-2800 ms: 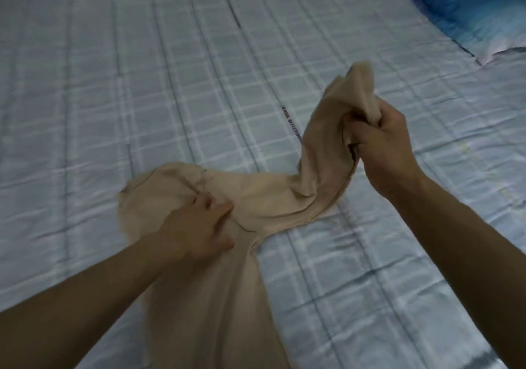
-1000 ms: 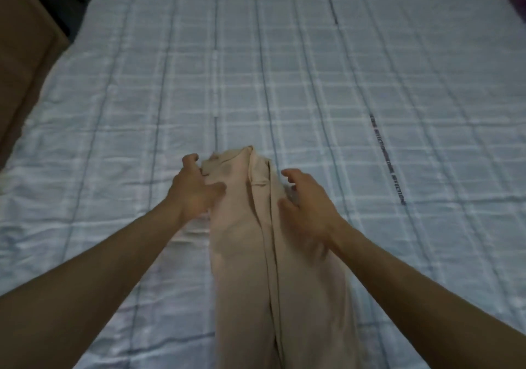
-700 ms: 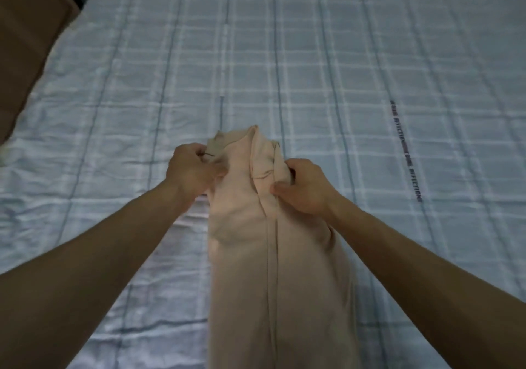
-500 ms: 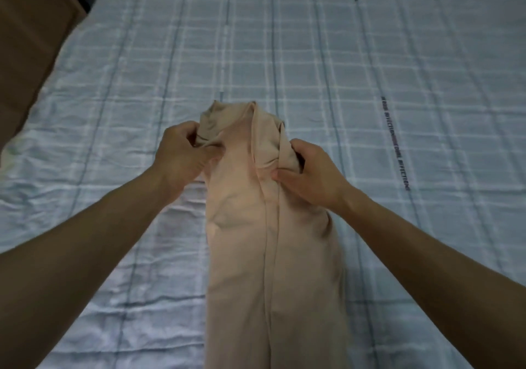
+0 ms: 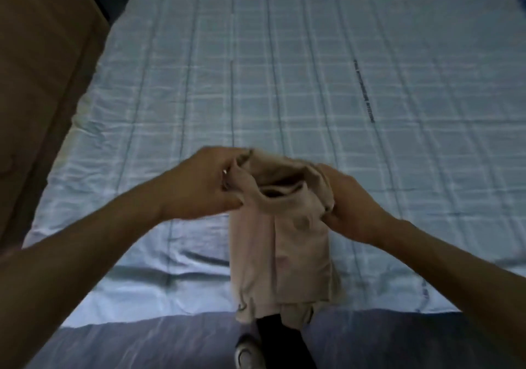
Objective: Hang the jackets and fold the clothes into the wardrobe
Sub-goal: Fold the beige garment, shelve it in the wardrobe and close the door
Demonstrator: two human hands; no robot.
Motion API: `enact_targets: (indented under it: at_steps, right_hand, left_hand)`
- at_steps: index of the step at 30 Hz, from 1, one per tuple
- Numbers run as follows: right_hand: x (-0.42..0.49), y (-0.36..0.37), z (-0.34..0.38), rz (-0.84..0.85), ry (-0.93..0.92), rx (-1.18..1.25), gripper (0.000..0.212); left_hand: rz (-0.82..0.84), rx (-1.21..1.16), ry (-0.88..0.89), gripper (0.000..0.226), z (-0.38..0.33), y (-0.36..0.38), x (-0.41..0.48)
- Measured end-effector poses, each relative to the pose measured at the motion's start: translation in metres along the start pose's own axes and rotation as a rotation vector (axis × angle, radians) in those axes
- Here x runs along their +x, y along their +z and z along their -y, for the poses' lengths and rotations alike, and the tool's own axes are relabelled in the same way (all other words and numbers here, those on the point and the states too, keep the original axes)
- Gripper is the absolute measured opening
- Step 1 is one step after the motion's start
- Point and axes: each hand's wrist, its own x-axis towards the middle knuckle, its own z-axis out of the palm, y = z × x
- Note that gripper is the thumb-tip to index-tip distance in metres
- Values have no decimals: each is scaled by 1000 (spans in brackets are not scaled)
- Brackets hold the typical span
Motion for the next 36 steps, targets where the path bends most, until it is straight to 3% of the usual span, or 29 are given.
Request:
enact_targets:
  at_steps: [3,6,8,12,17,22,25,27,29,31,33,36]
  right_hand:
    - [-53,22,2,254,-72,-111,33]
    - [-85,42,-11,540,-146,-150,50]
    - [-89,44,-13,552,-31,-57,52]
    - [-68,40,-15,193,80,11,32]
    - [-24,37,-22,-1,239,-3,39]
    - [21,40,-49,205,378,-187,83]
    - [41,48,-68,364,433,-244,93]
    - [54,49,-76,462,426,-257,85]
    - [65,46,-81,531,400,-223,71]
    - [72,42,-84,553,363,-199,55]
    - [81,33,-87,511,343,-193,42]
    - [108,13,-87,296,294,-255,39]
  left_hand:
    - [336,114,63,23,2,44,-44]
    - [695,106,-181,43,11,71,-65]
    - [609,160,-245,42,19,75,-66]
    - [255,225,-280,28,38,70,-51]
    - [80,150,-405,22,57,65,-20]
    - [76,272,-488,54,85,73,18]
    - [149,247,-547,75,105,85,38]
    - [177,265,-536,59,117,92,48]
    - [232,279,-506,29,122,94,56]
    - [260,233,-467,24,123,90,63]
    - [217,203,-429,24,124,75,70]
    - [27,263,-302,18,127,43,88]
